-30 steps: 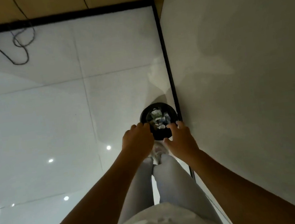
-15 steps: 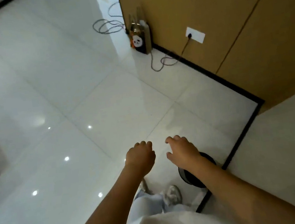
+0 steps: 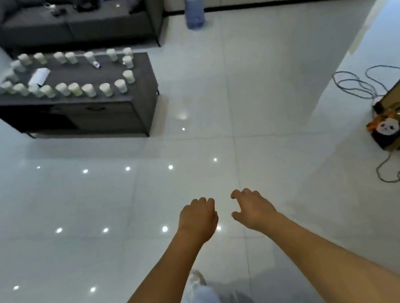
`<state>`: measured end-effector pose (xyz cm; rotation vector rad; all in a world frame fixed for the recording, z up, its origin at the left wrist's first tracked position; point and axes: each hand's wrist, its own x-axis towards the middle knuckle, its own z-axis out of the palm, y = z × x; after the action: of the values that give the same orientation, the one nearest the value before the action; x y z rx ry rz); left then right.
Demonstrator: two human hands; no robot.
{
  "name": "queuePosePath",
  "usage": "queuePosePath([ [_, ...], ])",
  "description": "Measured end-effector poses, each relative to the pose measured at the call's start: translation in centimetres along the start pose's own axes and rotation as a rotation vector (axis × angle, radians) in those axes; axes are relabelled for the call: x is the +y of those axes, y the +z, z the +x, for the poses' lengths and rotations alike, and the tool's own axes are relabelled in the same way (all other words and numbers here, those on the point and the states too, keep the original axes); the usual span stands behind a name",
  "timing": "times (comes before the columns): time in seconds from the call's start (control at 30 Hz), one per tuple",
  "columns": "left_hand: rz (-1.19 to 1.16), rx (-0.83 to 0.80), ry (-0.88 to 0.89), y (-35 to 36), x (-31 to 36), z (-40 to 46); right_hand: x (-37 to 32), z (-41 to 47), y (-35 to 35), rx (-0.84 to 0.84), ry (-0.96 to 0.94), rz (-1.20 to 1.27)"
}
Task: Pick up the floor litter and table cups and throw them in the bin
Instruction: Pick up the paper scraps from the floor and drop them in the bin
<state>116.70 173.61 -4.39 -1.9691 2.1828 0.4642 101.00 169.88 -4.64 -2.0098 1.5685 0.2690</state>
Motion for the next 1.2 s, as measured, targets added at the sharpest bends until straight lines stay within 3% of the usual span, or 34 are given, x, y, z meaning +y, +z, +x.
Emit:
queuePosePath([
  [0.27, -0.111, 0.024, -0.324, -2.6, -21.7, -3.5, -21.9, 9.5, 1.8, -0.112, -0.292, -0.12],
  [0.53, -0.3, 0.067, -0.567, -3.9, -37.5, -3.1, -36.3, 19.9, 2.5, -0.248, -0.46, -0.276],
  [0.97, -0.366, 0.103, -0.788, -12.2, -66.4, 7.8, -62.8, 44.5, -2.7, -0.262, -0.611, -0.348],
  [1.2, -0.444, 0.11, -0.885, -13.6, -83.4, 9.5, -78.7, 53.4, -0.2, -0.324, -0.696, -0.424],
])
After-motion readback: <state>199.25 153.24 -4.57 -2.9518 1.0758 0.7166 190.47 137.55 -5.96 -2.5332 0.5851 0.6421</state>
